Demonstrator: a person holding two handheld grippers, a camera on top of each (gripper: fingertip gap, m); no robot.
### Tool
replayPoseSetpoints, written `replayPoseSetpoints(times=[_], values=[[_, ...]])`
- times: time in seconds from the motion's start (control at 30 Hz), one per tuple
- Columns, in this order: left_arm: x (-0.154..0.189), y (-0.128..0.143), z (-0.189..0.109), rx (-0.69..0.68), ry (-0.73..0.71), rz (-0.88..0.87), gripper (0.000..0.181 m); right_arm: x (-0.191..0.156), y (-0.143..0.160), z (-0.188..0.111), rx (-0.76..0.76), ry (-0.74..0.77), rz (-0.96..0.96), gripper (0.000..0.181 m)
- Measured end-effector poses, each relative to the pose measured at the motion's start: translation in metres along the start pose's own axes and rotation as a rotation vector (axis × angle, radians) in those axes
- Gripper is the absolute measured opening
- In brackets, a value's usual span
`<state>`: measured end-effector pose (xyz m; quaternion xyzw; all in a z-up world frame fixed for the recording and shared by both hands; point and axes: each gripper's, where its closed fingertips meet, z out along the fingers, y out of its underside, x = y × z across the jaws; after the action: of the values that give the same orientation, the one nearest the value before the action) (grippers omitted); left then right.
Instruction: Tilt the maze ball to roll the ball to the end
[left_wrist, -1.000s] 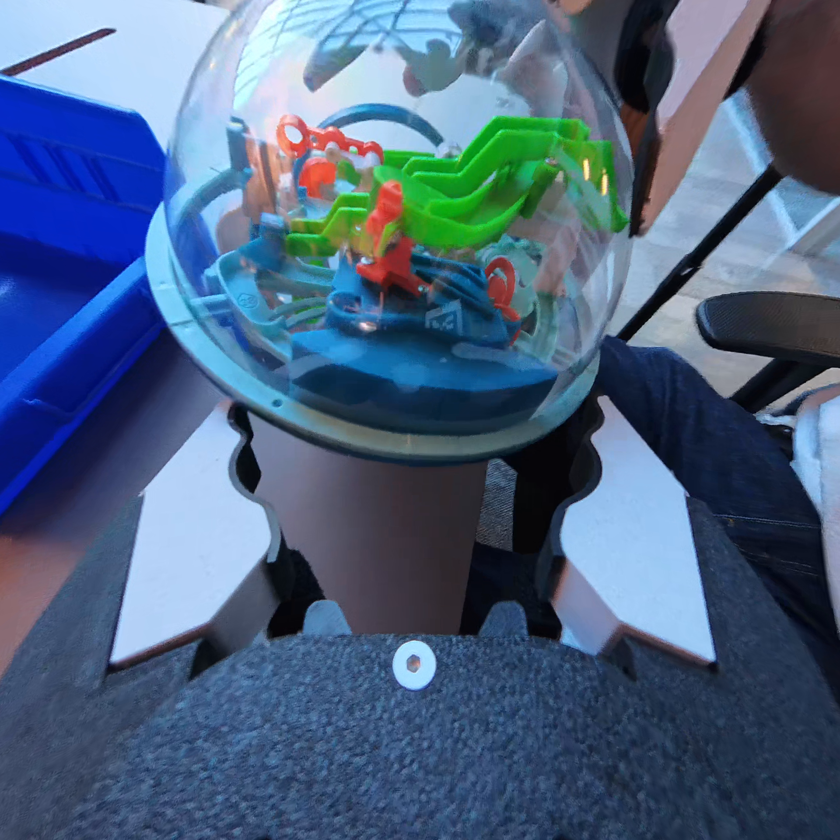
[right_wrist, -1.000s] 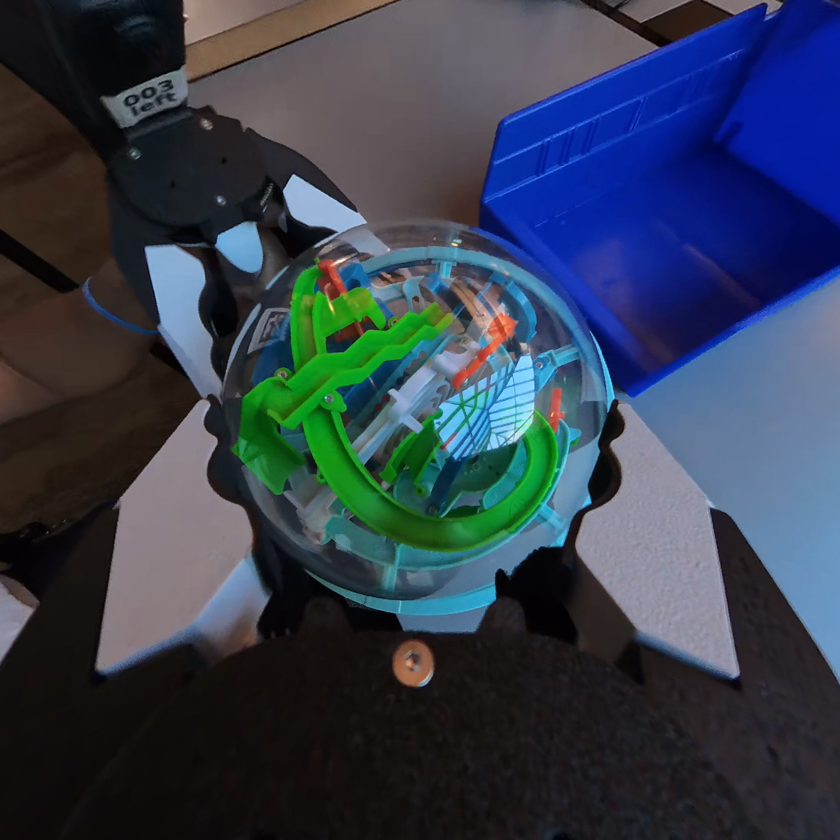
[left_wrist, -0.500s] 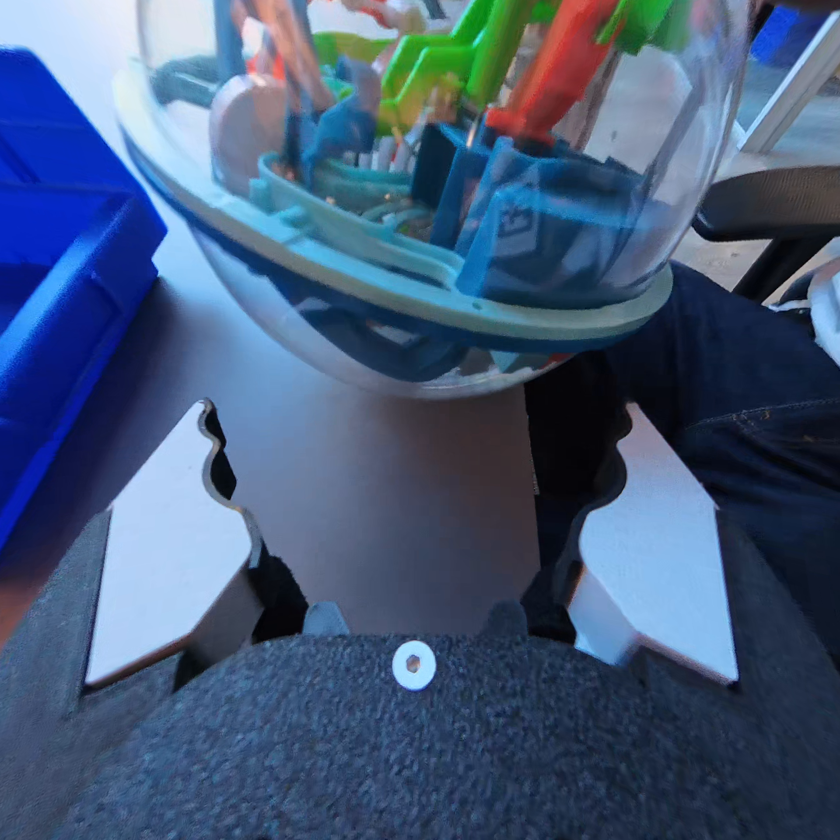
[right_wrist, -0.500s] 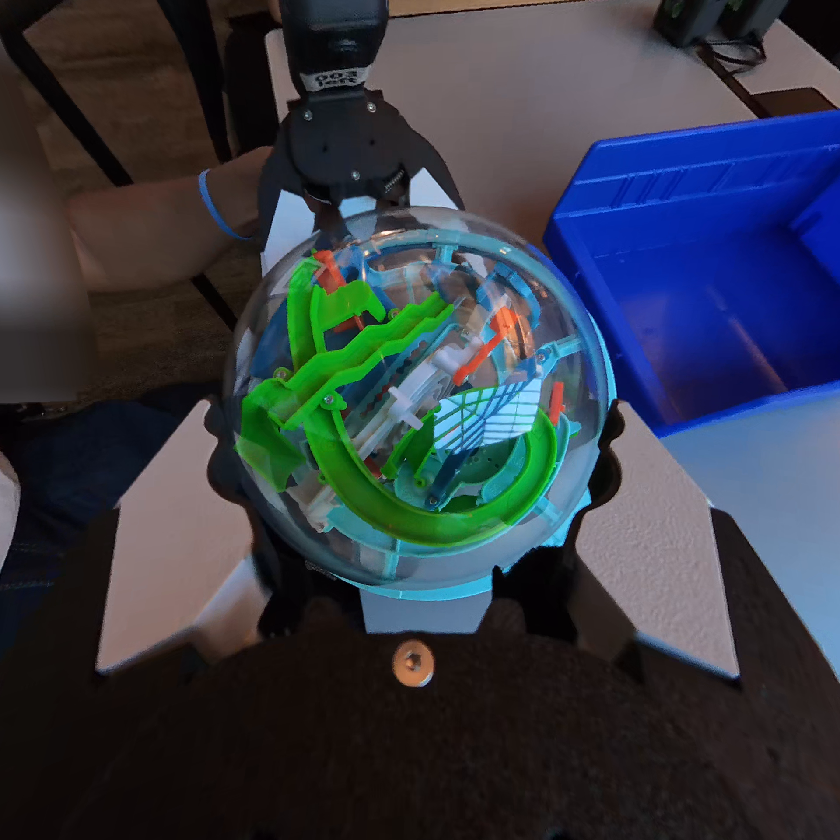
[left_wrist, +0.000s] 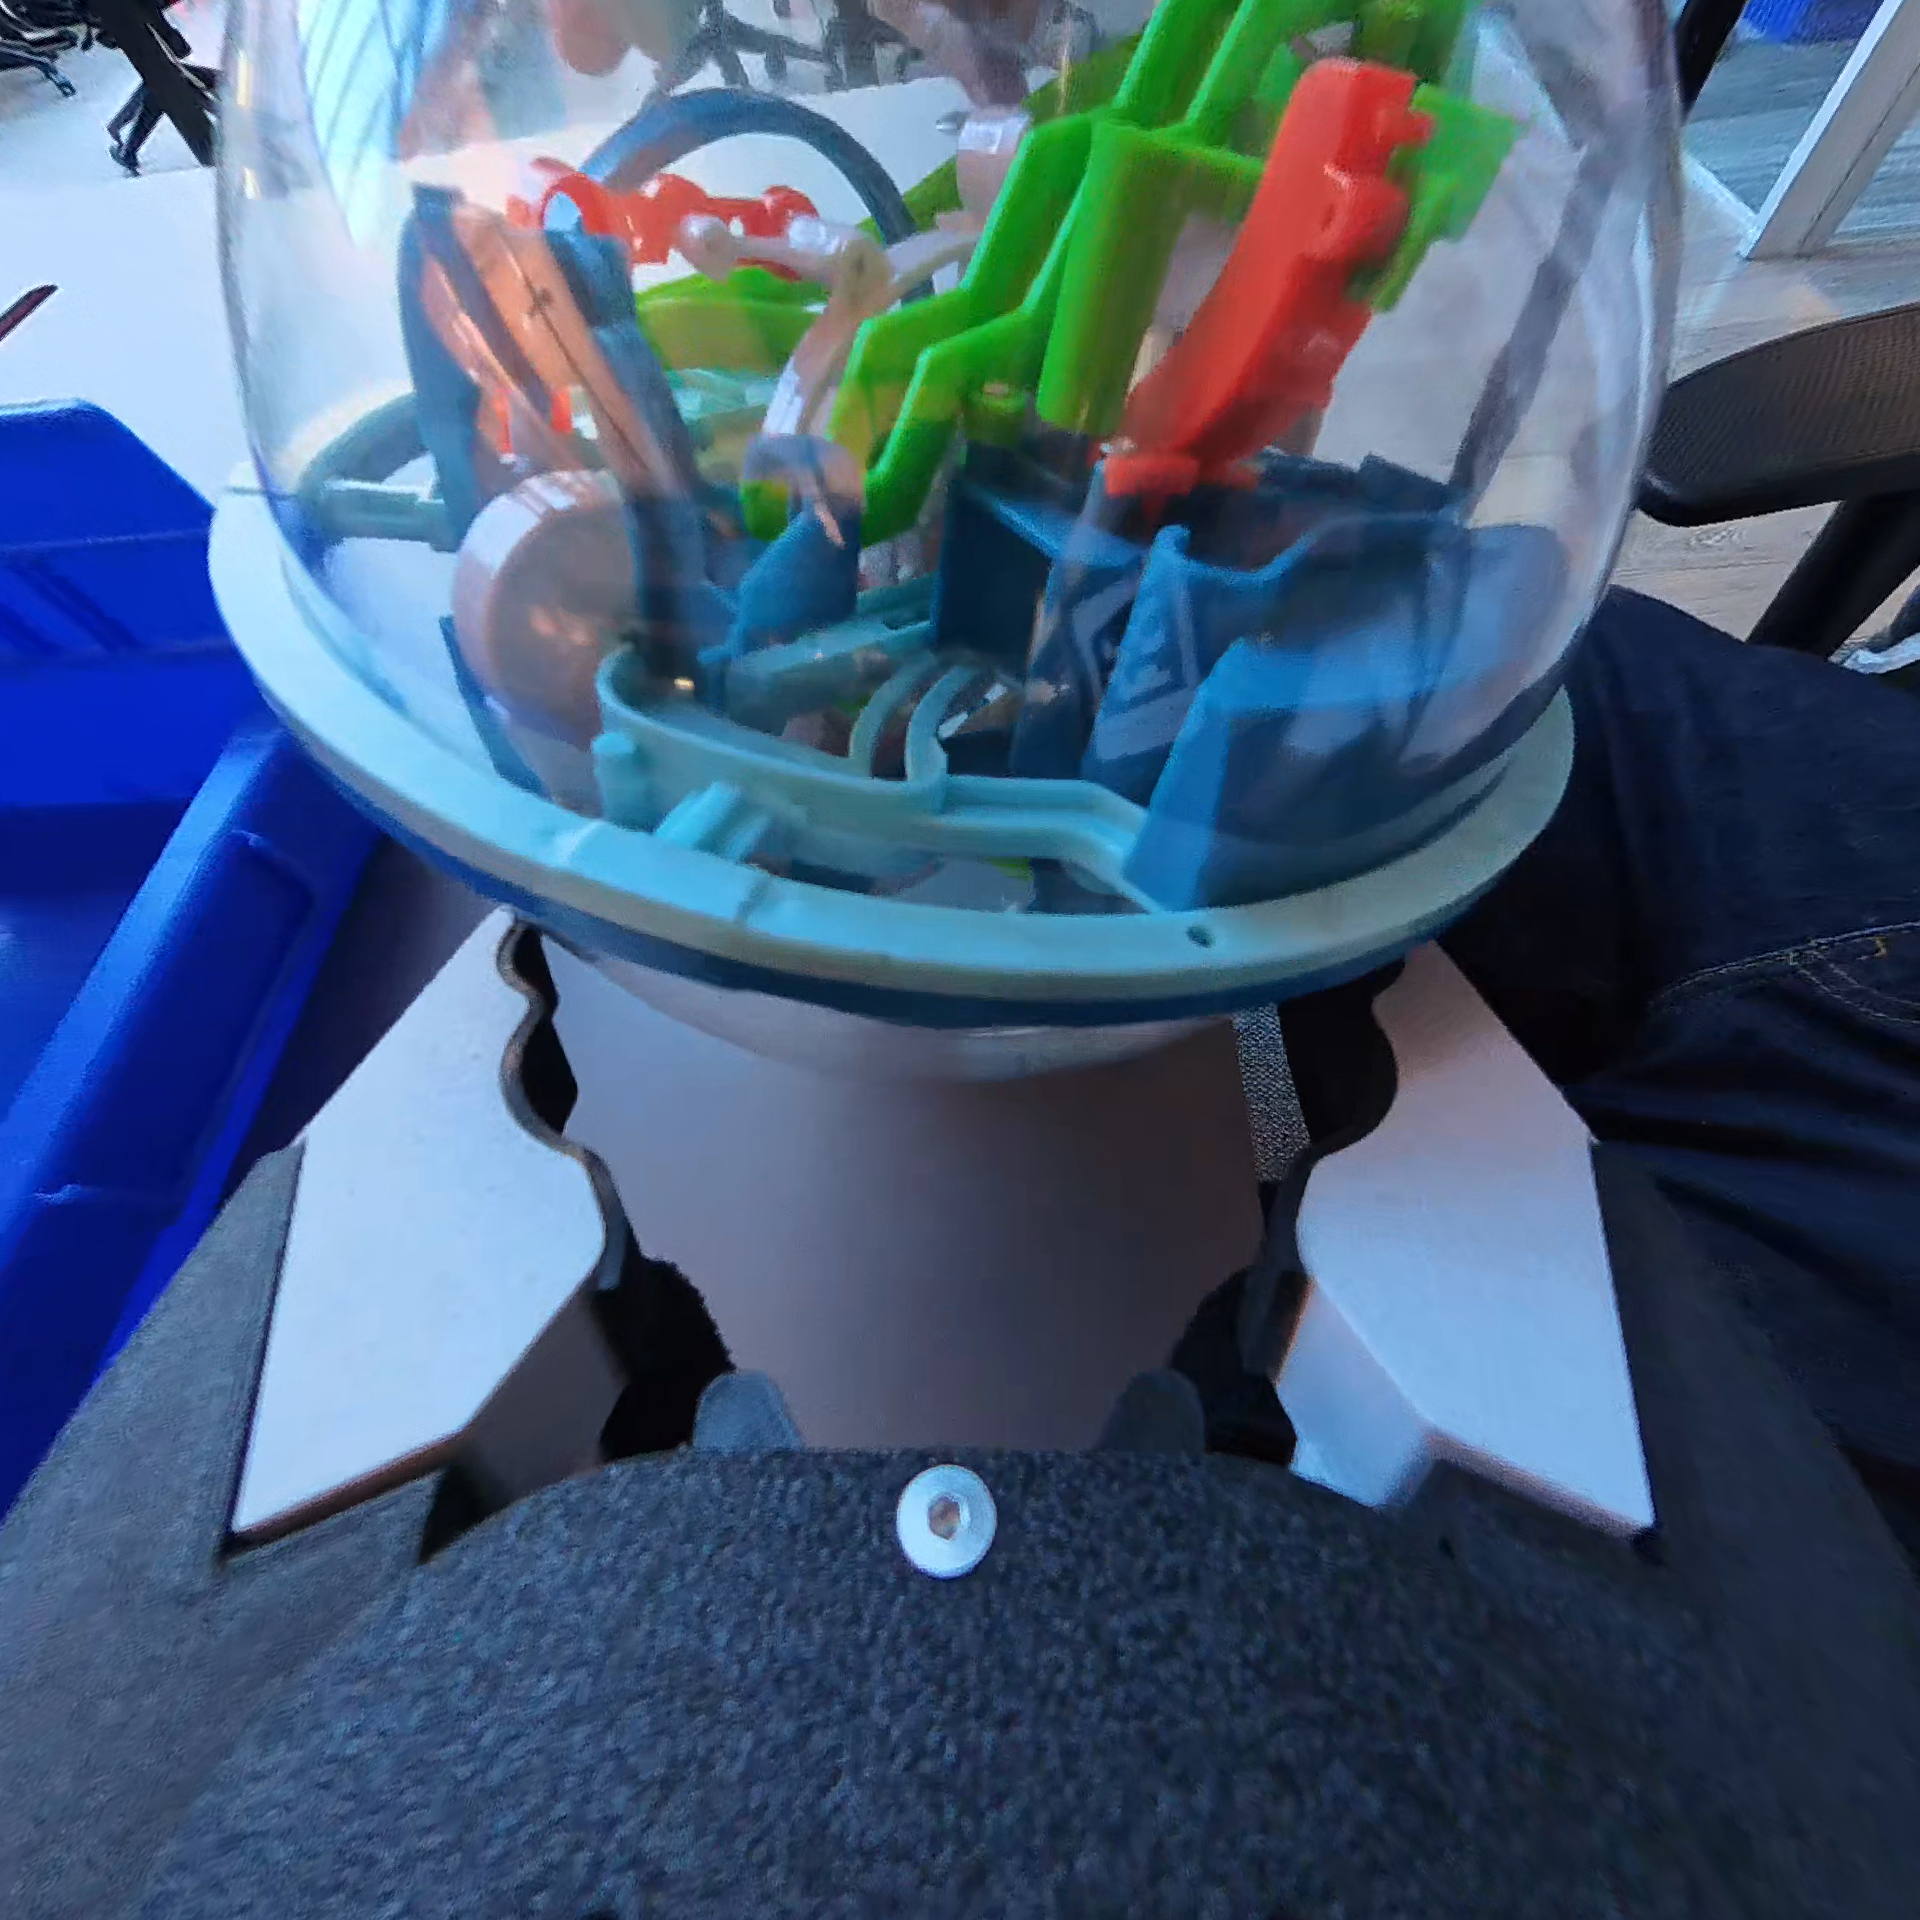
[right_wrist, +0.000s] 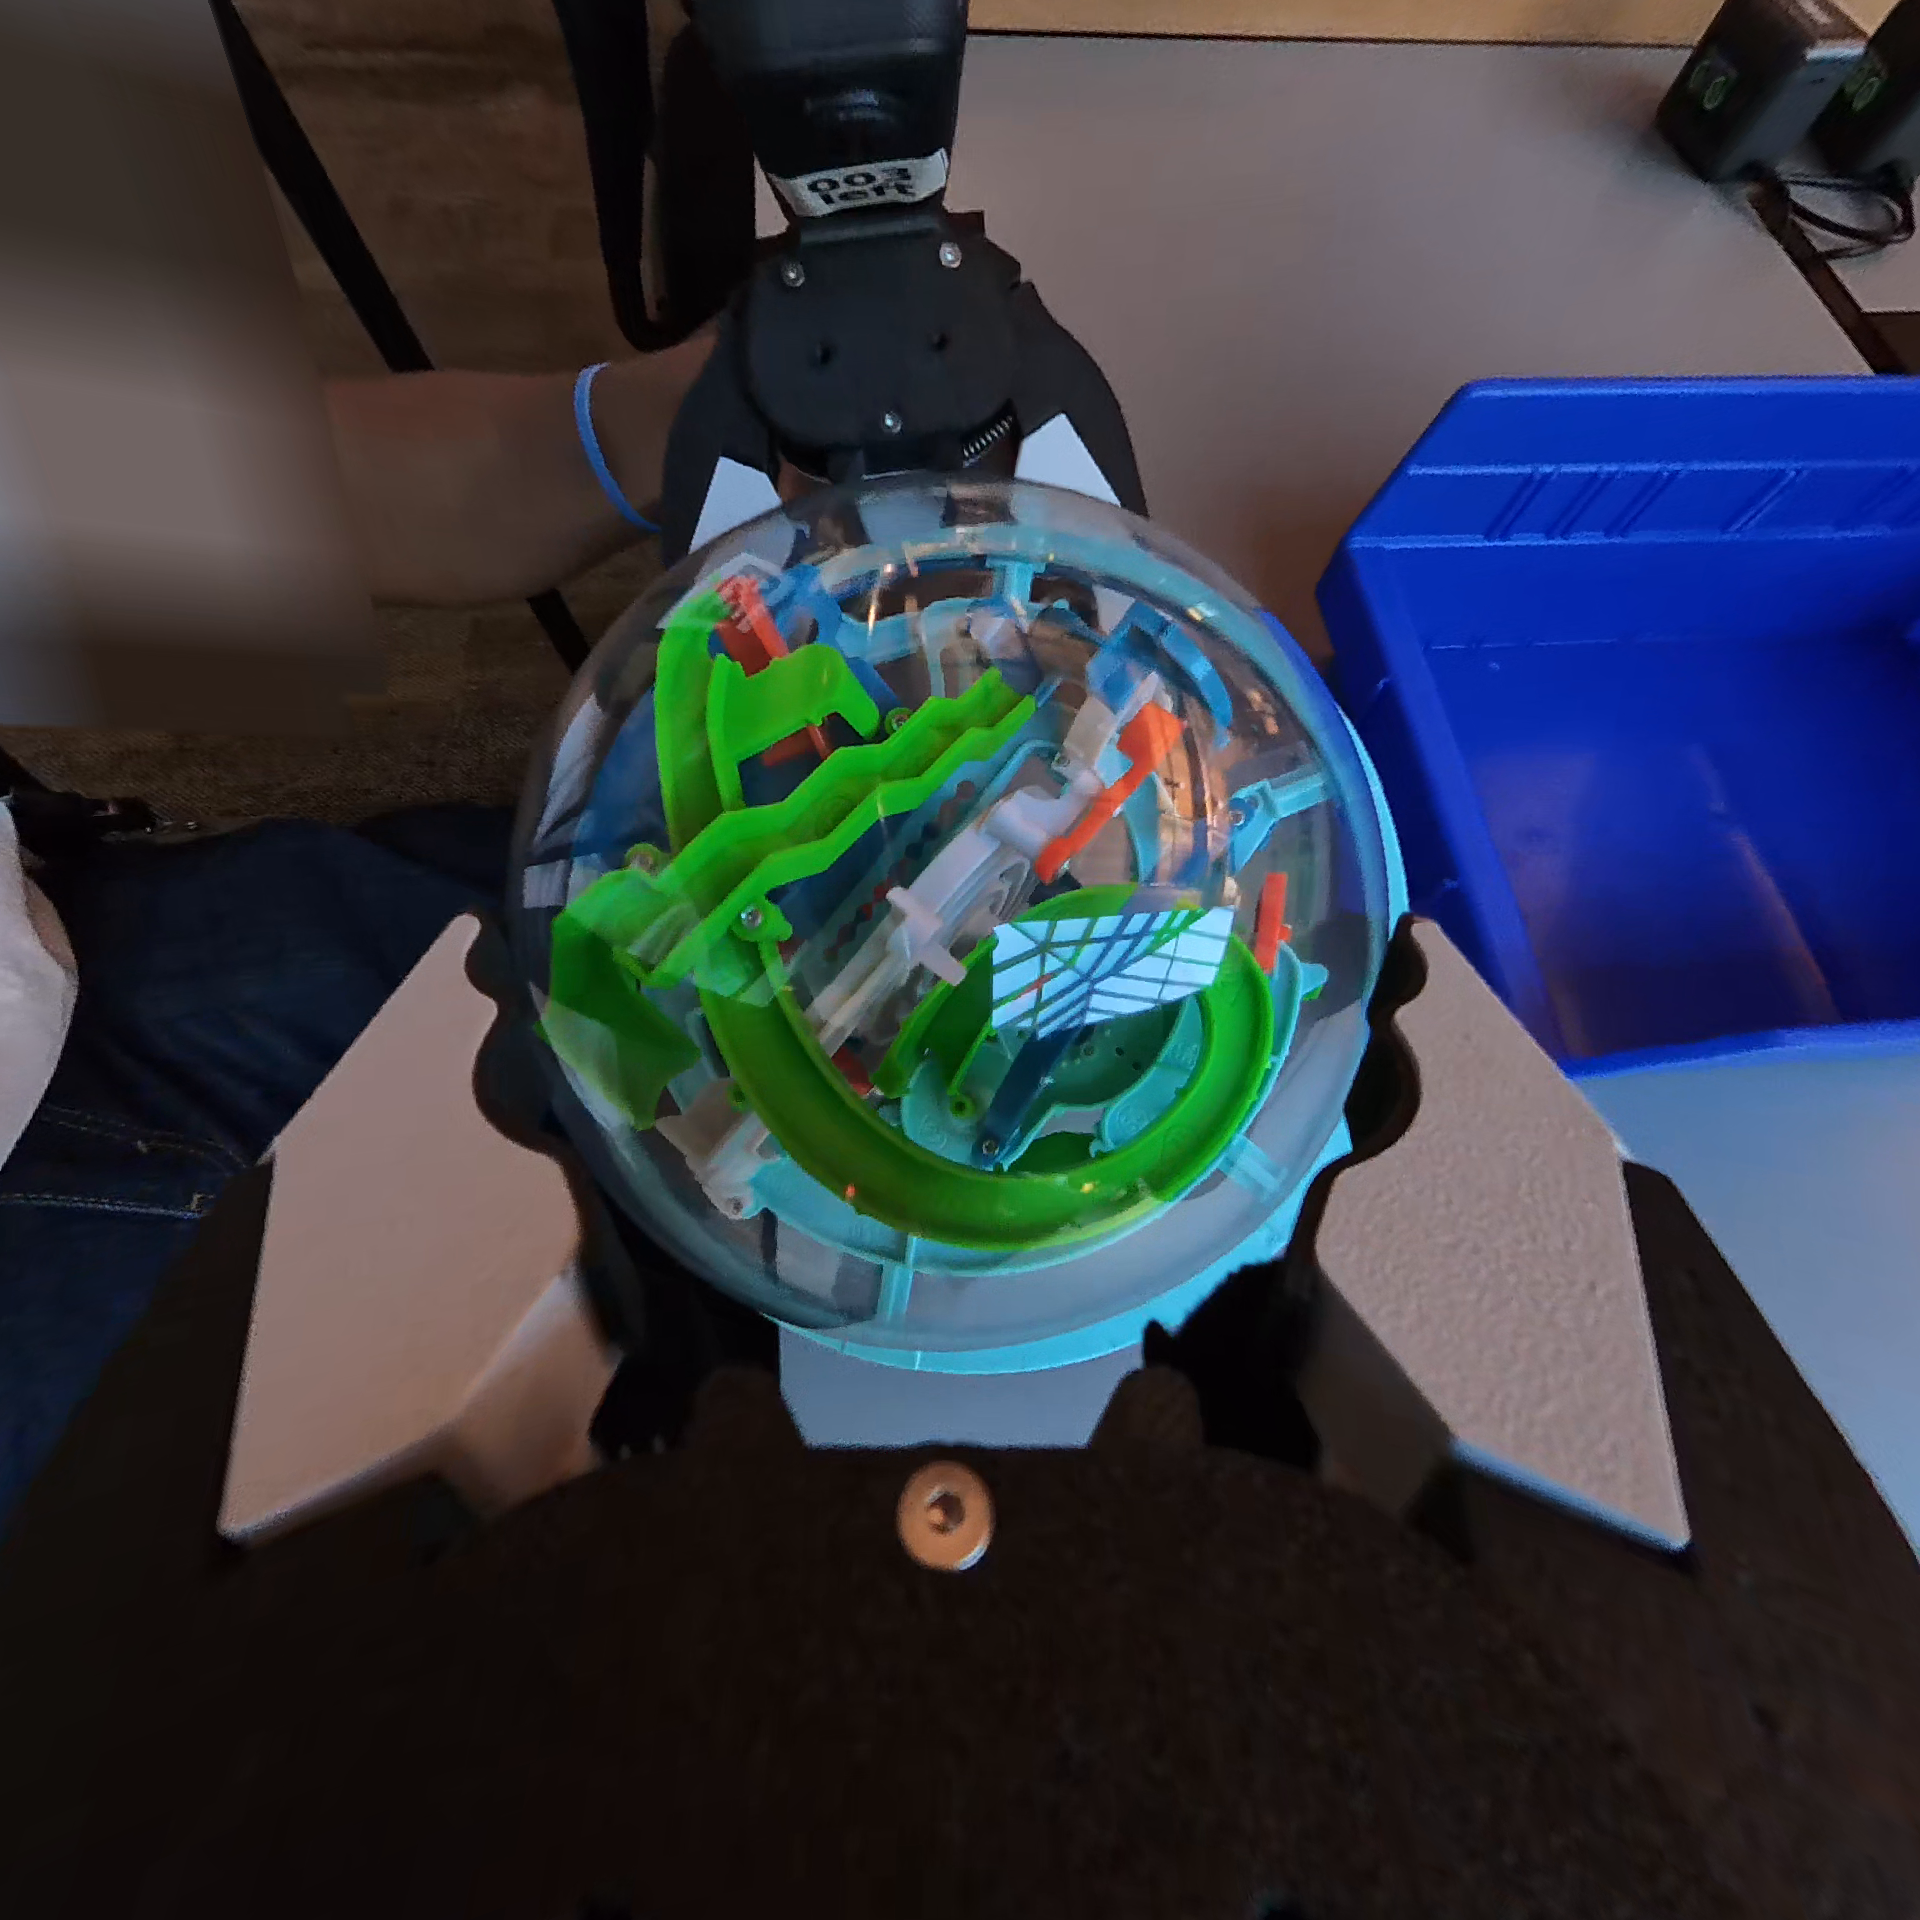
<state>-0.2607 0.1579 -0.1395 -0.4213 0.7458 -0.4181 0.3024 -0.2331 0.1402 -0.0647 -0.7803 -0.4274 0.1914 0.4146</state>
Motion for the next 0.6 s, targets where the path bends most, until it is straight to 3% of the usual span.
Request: replayPoseSetpoints(times=[0.03, 0.2, 0.3, 0.43, 0.53, 0.6], values=[[0.000, -0.001, -0.001, 0.005, -0.002, -0.002, 0.144, 0.001, -0.001, -0.001, 0.003, 0.018, 0.030, 0.153], [0.002, -0.002, 0.000, 0.014, -0.016, 0.004, 0.142, 0.008, -0.022, -0.025, 0.074, 0.169, 0.164, 0.152], [0.003, -0.004, 0.001, 0.014, -0.022, 0.007, 0.142, 0.011, -0.020, -0.037, 0.035, 0.293, 0.306, 0.148], [0.005, -0.007, 0.002, 0.005, -0.035, 0.015, 0.143, 0.006, -0.005, -0.018, -0.087, 0.343, 0.402, 0.146], [0.005, -0.009, 0.006, -0.004, -0.042, 0.014, 0.145, 0.004, 0.003, -0.006, -0.193, 0.288, 0.449, 0.152], [0.005, -0.008, 0.007, -0.004, -0.050, 0.013, 0.147, 0.006, 0.003, -0.004, -0.165, 0.266, 0.435, 0.155]])
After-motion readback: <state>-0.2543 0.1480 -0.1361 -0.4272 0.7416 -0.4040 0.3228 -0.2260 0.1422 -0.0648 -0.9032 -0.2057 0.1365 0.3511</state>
